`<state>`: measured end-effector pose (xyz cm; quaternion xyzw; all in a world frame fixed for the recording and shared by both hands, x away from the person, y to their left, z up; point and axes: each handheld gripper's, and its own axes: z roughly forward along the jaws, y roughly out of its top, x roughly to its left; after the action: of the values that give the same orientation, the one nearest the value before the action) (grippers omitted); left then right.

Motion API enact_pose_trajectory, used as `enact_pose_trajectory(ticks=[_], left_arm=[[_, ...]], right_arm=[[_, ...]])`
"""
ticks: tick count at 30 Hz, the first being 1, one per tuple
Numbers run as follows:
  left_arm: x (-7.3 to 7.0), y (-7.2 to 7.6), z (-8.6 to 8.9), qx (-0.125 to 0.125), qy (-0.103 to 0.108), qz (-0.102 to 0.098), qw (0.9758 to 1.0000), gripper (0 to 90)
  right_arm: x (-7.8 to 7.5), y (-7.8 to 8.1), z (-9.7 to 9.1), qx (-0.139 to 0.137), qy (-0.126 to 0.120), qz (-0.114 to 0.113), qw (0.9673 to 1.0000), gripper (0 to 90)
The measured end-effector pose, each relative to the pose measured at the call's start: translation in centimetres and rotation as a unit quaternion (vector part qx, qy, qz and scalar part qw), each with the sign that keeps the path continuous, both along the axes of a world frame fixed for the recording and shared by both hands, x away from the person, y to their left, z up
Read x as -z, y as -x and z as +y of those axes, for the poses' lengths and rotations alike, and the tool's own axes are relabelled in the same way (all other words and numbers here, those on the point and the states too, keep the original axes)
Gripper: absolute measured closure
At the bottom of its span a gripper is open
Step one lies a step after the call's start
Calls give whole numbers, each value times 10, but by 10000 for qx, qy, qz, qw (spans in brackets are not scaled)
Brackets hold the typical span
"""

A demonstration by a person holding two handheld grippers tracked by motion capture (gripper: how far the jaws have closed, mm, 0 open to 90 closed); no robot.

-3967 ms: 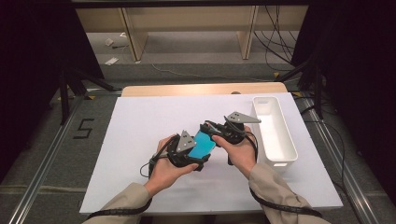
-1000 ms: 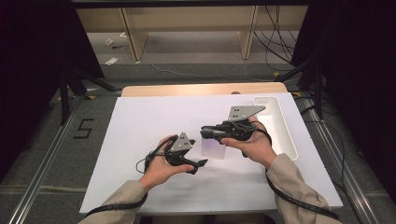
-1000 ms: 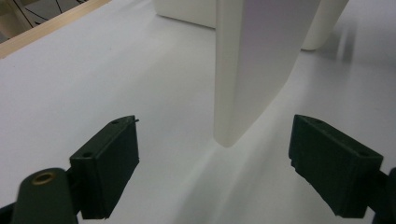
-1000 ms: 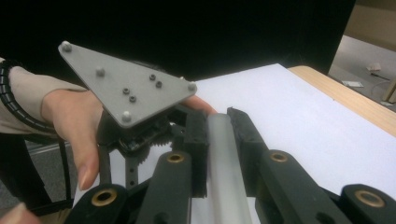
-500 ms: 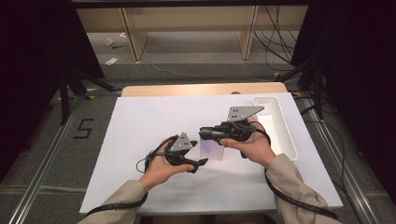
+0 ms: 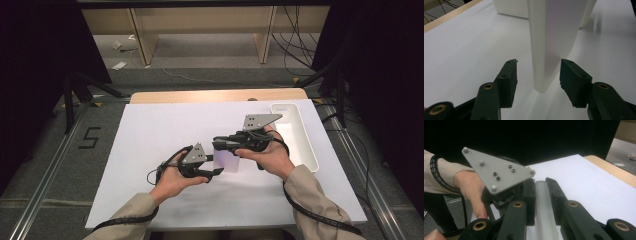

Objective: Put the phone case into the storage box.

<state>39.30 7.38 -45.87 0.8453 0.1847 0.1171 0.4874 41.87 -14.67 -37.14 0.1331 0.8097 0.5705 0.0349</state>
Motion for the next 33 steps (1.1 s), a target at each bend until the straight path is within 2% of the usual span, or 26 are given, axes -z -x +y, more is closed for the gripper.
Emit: enact_pose_trajectory(ticks=[15, 23, 29, 33], left_arm=[[1, -1, 0, 376, 56, 73, 9993, 649], [-5, -2, 4, 528, -31, 74, 9986, 732], [-7, -2, 4, 638, -50, 155, 9978, 763], [-8, -2, 5, 678, -78, 171, 9975, 789]], right_arm=[[1, 0, 0, -104, -58, 69, 9999, 799], [-1, 2, 1, -319, -115, 86, 9994, 789], [-2, 2, 0, -479, -103, 52, 9988, 781], [-2, 1, -1, -529, -102, -1, 9985, 725]])
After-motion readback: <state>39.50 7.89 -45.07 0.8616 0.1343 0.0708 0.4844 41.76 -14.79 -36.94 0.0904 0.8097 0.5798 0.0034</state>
